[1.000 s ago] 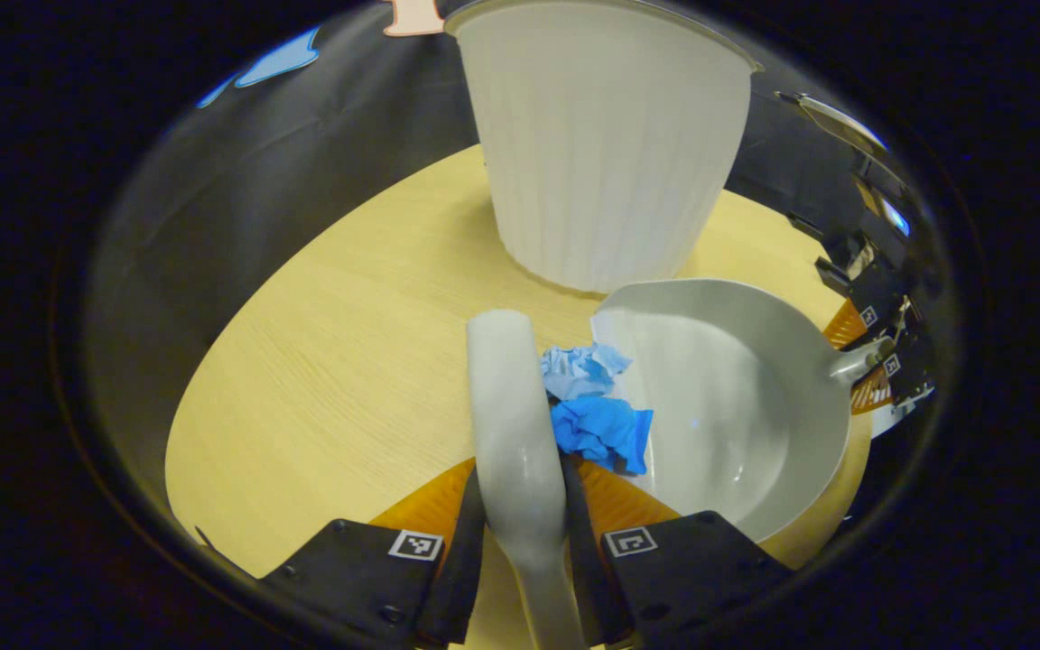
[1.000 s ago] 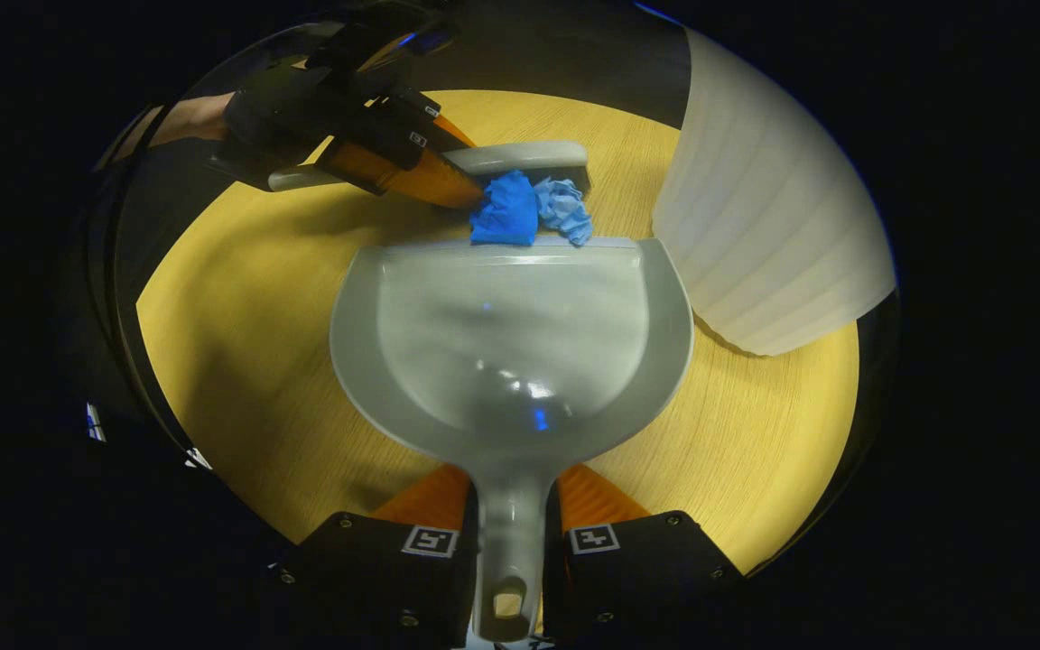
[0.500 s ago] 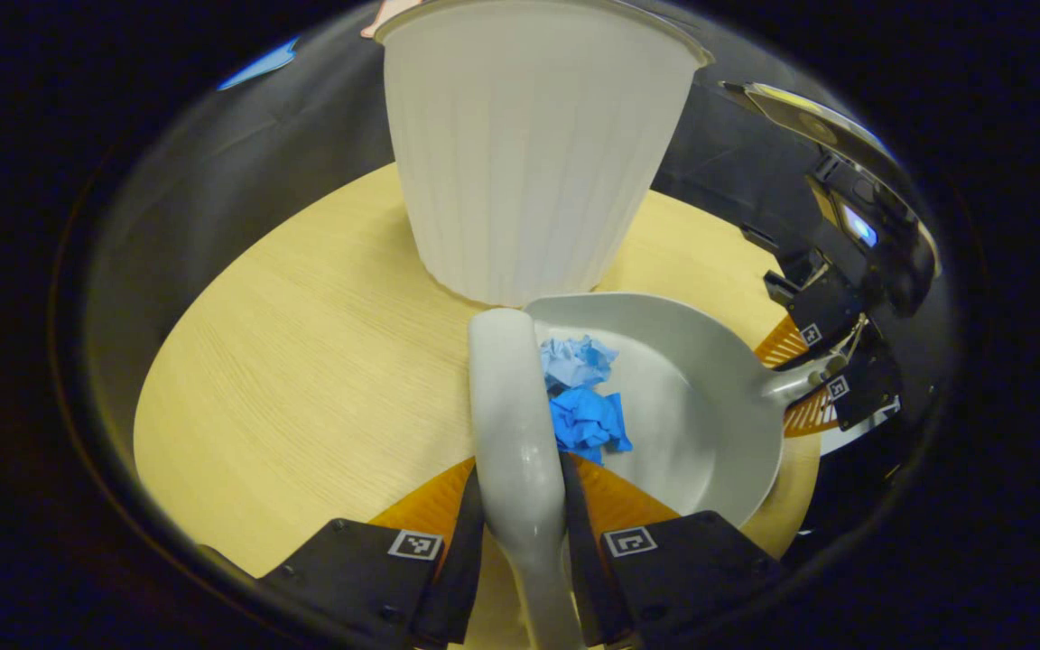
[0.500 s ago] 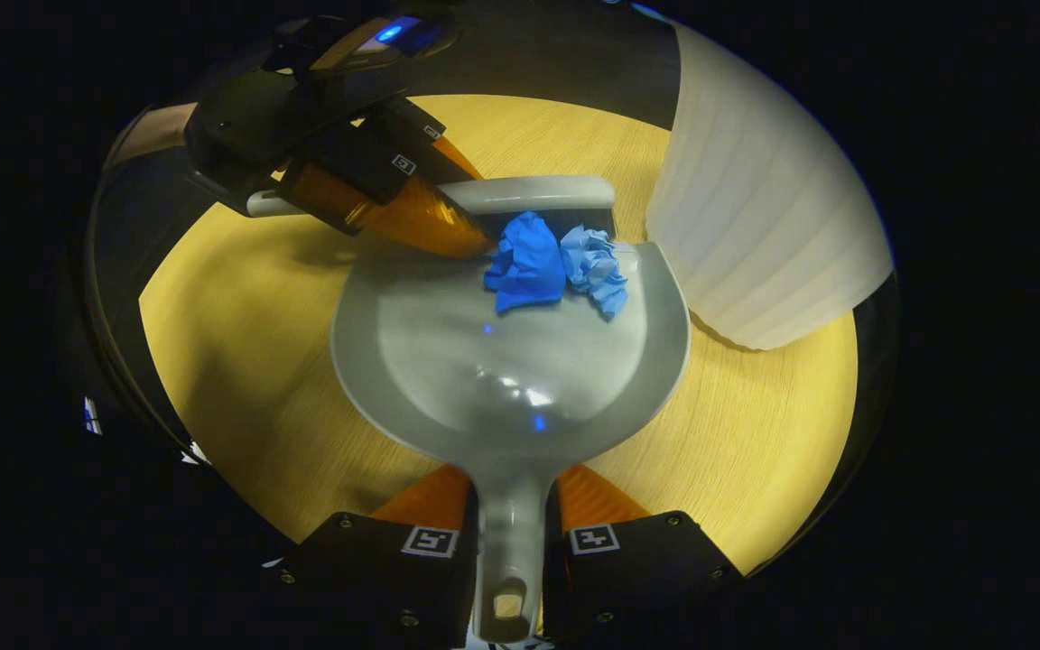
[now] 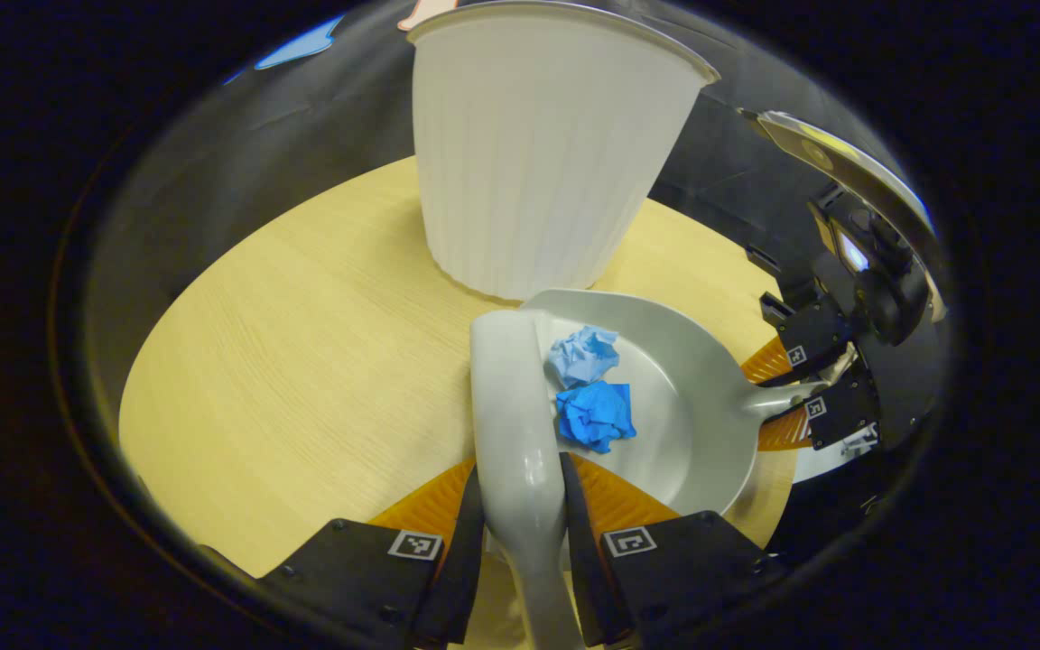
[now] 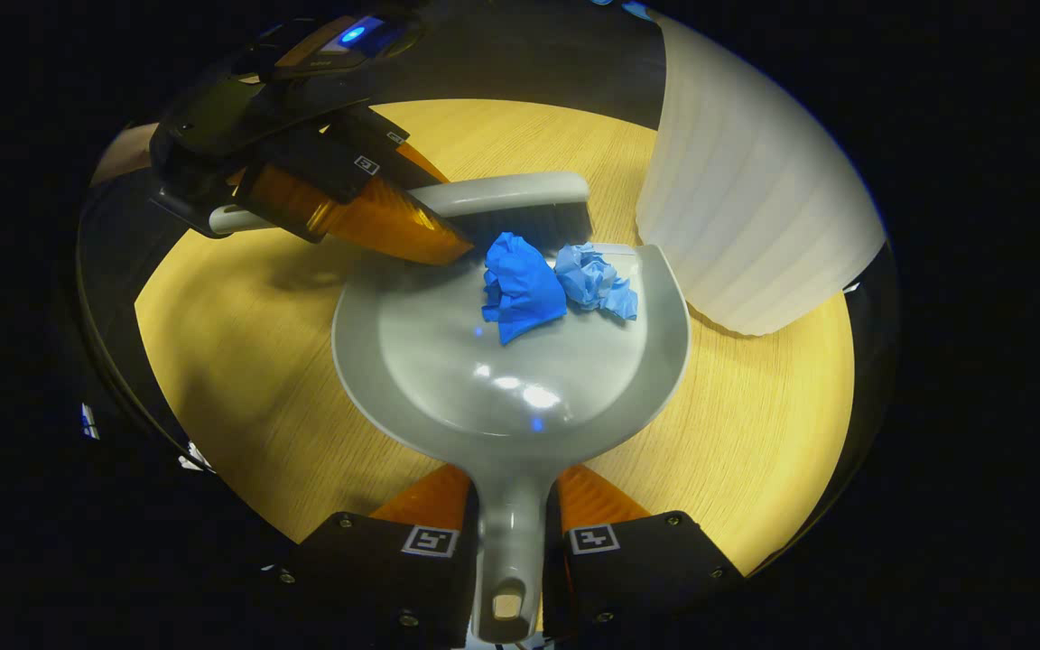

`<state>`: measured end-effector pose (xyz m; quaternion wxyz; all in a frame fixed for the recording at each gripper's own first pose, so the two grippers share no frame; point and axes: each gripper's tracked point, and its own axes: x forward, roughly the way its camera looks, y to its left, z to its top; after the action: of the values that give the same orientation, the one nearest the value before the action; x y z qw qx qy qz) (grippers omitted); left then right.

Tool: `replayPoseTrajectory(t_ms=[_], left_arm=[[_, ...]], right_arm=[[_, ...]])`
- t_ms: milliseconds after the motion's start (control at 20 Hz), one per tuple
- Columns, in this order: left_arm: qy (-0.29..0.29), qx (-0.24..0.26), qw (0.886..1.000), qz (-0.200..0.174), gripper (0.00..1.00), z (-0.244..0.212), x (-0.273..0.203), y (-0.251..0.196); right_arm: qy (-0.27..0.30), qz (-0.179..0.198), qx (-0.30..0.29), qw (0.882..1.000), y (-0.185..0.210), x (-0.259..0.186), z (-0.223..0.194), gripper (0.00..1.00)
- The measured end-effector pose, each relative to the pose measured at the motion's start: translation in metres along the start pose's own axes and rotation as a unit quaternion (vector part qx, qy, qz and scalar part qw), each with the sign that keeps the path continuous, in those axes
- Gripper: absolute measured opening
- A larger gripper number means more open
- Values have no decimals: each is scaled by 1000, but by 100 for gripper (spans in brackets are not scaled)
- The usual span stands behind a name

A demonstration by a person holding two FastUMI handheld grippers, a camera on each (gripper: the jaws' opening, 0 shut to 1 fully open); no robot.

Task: Pick up the small broom and dustpan from the desktop, sweep the trash into the dustpan with the broom, and then empty the trash into the garbage bin.

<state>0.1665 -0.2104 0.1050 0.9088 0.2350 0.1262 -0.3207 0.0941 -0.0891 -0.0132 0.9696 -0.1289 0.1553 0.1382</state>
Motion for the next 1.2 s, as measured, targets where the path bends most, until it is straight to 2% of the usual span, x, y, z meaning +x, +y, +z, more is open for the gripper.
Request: replayPoseTrajectory(t_ms=[200, 250, 500, 650, 700, 750, 850, 1200], left_arm=[[-9, -30, 999, 17, 48, 0, -12, 22], [-11, -34, 999, 23, 53, 1, -14, 30], [-22, -50, 998, 36, 49, -11, -12, 65], [-25, -53, 997, 43, 53, -32, -8, 91], [-26, -55, 997, 46, 48, -40, -5, 100], [-26, -58, 997, 49, 53, -50, 0, 109], [-24, -64, 996, 51, 48, -69, 11, 124], [-31, -90, 993, 63, 53, -131, 9, 204]], right_arm=[[-2, -6, 9, 1000, -2, 0, 0, 31], [-1, -9, 10, 1000, -2, -1, 1, 31], [-1, -18, 28, 999, -5, -1, 6, 30], [0, -28, 41, 999, -6, -2, 6, 30], [-1, -29, 46, 998, -5, -3, 7, 30], [-3, -32, 51, 998, -5, -5, 9, 30], [-4, -32, 55, 998, -3, -7, 11, 31], [4, -17, 55, 998, -2, -27, 23, 30]])
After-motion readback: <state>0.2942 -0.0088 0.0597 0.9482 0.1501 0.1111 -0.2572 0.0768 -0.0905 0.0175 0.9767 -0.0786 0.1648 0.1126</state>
